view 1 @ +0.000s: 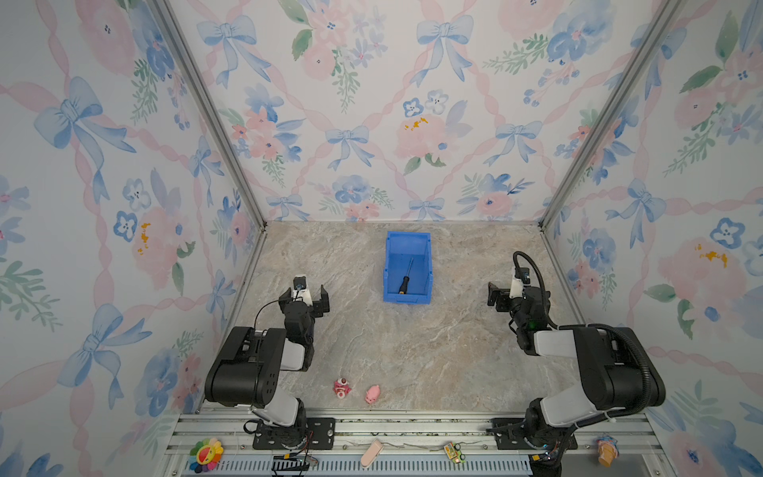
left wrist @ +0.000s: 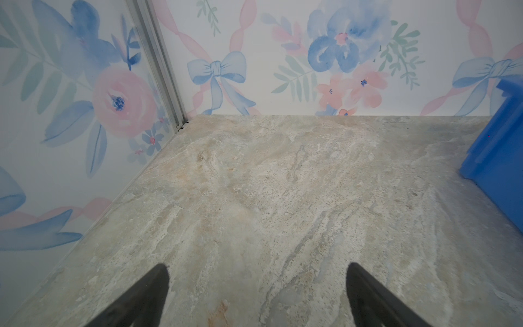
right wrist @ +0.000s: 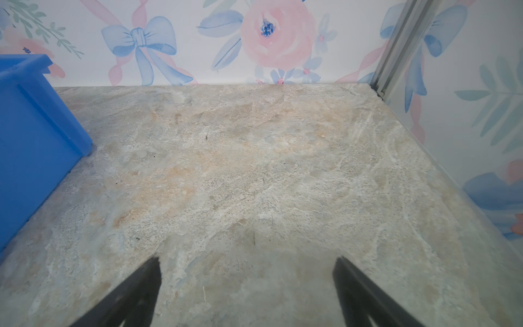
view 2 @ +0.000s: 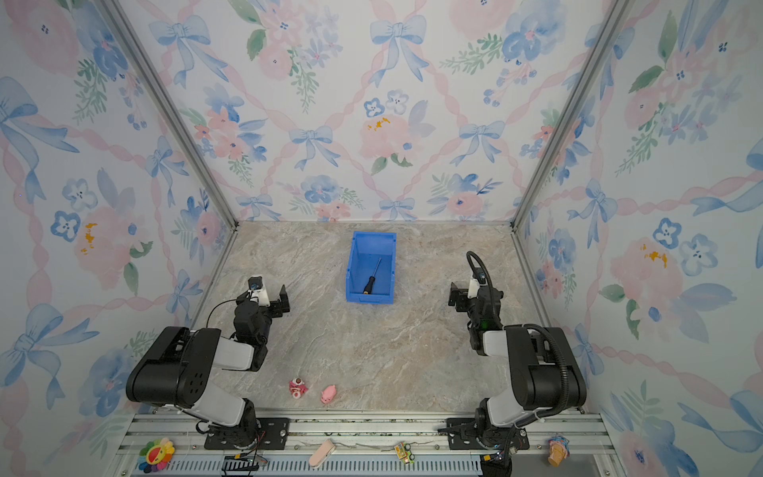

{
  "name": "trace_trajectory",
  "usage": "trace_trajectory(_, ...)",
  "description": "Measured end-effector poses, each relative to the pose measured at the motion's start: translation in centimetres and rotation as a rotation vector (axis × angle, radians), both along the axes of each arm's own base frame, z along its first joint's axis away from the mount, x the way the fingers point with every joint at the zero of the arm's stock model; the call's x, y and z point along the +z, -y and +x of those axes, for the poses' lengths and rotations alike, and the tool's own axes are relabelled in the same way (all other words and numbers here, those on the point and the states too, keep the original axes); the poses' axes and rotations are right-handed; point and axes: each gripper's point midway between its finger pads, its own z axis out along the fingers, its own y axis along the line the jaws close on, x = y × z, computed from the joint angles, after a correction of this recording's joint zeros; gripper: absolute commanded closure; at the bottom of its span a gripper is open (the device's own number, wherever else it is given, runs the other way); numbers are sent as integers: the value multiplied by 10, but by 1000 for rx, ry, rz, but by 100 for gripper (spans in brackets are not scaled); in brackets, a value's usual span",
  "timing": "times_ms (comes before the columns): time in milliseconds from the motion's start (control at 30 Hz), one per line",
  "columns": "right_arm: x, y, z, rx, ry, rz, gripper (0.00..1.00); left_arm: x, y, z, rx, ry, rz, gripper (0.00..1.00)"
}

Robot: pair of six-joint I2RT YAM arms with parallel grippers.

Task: Put the screwdriver in the bin
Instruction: Reset both arms

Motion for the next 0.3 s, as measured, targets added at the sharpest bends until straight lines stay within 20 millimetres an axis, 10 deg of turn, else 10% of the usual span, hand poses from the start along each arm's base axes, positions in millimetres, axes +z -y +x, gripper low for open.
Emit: trace_trajectory(300, 3, -7, 1, 41, 13, 15, 3, 0, 0, 0, 0, 0, 0, 2)
